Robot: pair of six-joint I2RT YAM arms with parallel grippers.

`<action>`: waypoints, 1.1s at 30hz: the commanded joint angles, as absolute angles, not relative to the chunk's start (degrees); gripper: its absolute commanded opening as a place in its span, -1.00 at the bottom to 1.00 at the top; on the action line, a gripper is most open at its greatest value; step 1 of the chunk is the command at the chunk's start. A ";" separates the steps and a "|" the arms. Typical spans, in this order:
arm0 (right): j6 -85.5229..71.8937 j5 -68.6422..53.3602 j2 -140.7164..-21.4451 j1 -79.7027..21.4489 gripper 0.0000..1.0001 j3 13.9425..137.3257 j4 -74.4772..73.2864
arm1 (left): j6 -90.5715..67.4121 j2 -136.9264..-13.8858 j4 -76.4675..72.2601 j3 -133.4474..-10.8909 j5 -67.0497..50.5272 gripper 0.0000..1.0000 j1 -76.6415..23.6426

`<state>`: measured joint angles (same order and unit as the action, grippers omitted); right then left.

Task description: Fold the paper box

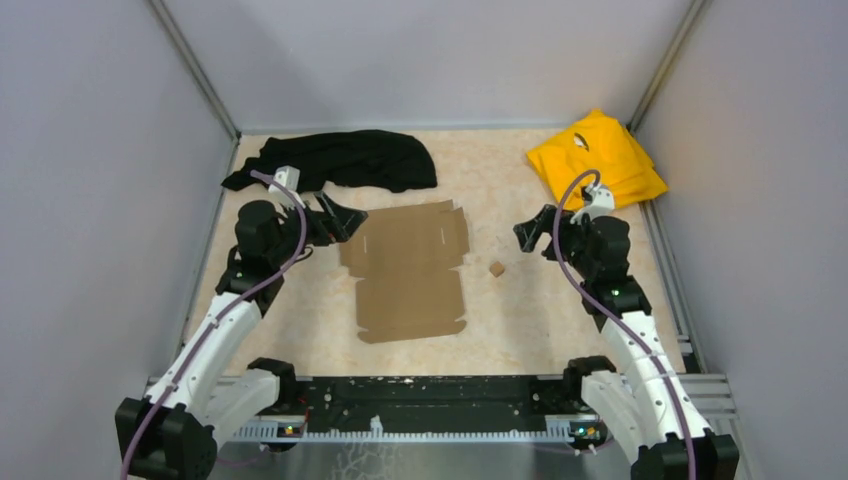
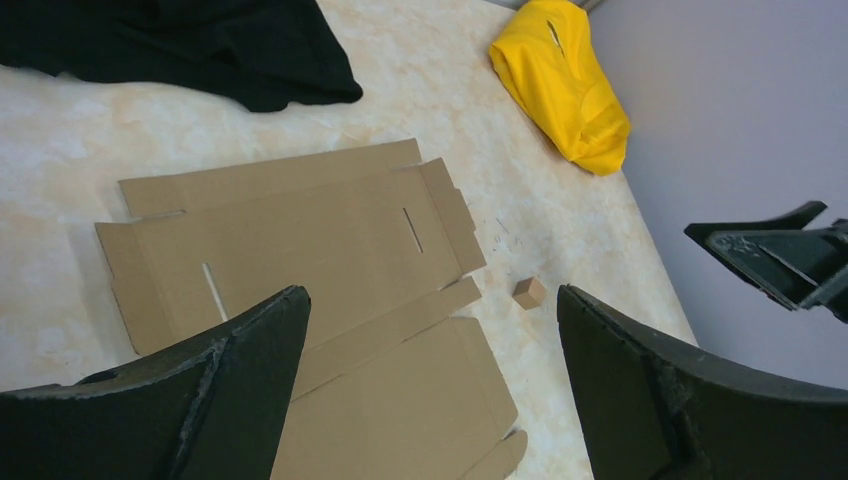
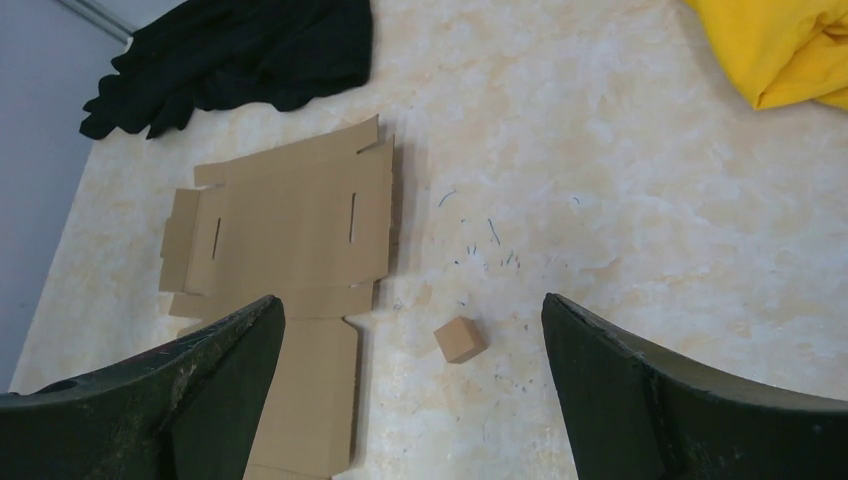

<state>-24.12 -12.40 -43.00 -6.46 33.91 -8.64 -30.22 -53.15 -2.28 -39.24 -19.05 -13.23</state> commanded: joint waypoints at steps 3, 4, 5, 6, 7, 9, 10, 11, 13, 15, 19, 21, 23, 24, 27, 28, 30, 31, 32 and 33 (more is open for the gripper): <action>-26.66 -13.07 -43.81 -6.07 0.97 37.00 -6.96 | -30.82 -53.86 -2.52 -39.87 -19.14 0.97 -13.21; -26.93 -12.92 -43.96 -6.11 0.97 36.67 -6.44 | -30.66 -54.35 -1.64 -40.51 -18.73 0.97 -13.26; -27.64 -12.56 -44.26 -6.07 0.97 36.46 -6.12 | -30.34 -54.72 -1.50 -40.91 -18.88 0.97 -13.27; -27.94 -12.64 -44.49 -6.09 0.97 36.29 -5.76 | -30.25 -54.97 -1.45 -41.14 -18.94 0.97 -13.27; -28.10 -13.17 -44.82 -6.11 0.97 36.15 -5.18 | -30.31 -55.23 -1.42 -41.25 -18.98 0.97 -13.26; -28.99 -13.94 -45.62 -6.13 0.97 35.91 -4.10 | -30.36 -55.89 -0.67 -41.80 -18.12 0.97 -13.27; -29.76 -14.12 -45.87 -6.07 0.97 35.87 -3.52 | -30.83 -56.27 -0.31 -42.06 -17.58 0.97 -13.23; -30.76 -16.09 -46.23 -6.07 0.97 35.65 -2.43 | -31.47 -56.81 -0.27 -42.27 -17.25 0.97 -13.19; -33.02 -21.46 -46.77 -6.09 0.97 34.88 1.20 | -31.71 -57.72 -0.26 -42.87 -19.15 0.97 -13.09; -36.00 -24.05 -47.77 -6.08 0.97 33.92 4.74 | -32.27 -58.02 -0.31 -42.73 -21.10 0.97 -13.10; -34.33 -31.15 -54.15 -6.01 0.93 36.64 4.75 | -33.25 -58.34 -2.90 -41.03 -21.41 0.97 -13.10; -30.05 -31.12 -57.66 -6.26 0.81 39.16 1.29 | -33.44 -59.61 -2.29 -41.04 -18.92 0.97 -13.10; -26.96 -26.95 -59.71 -7.12 0.79 41.72 -1.74 | -33.22 -61.88 -1.68 -41.65 -16.03 0.97 -13.10; -25.80 -25.25 -60.84 -7.76 0.78 43.54 -2.77 | -32.96 -63.34 -1.41 -42.04 -14.57 0.97 -13.10; -21.87 -19.68 -67.54 -11.01 0.69 50.57 -8.45 | -32.61 -68.43 -0.27 -44.26 -10.51 0.98 -13.10; -20.85 -18.07 -69.97 -12.32 0.66 53.16 -10.35 | -32.59 -69.93 -0.26 -44.91 -9.97 0.97 -13.10; -18.95 -15.31 -74.85 -14.70 0.58 58.27 -13.70 | -32.48 -72.13 -0.21 -45.81 -8.53 0.97 -13.10; -18.33 -14.83 -77.37 -15.36 0.54 60.58 -14.90 | -32.48 -72.84 0.93 -46.26 -7.10 0.96 -13.10; -17.97 -14.82 -79.59 -15.65 0.50 62.34 -15.43 | -32.43 -73.52 1.16 -46.43 -5.81 0.96 -13.10; -17.78 -14.67 -81.62 -15.81 0.44 64.02 -15.39 | -32.32 -74.16 0.68 -46.66 -4.79 0.95 -13.03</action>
<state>-22.33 -18.81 -75.48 -13.98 56.40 -11.25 -32.64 -72.86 0.30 -43.83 -10.52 -13.23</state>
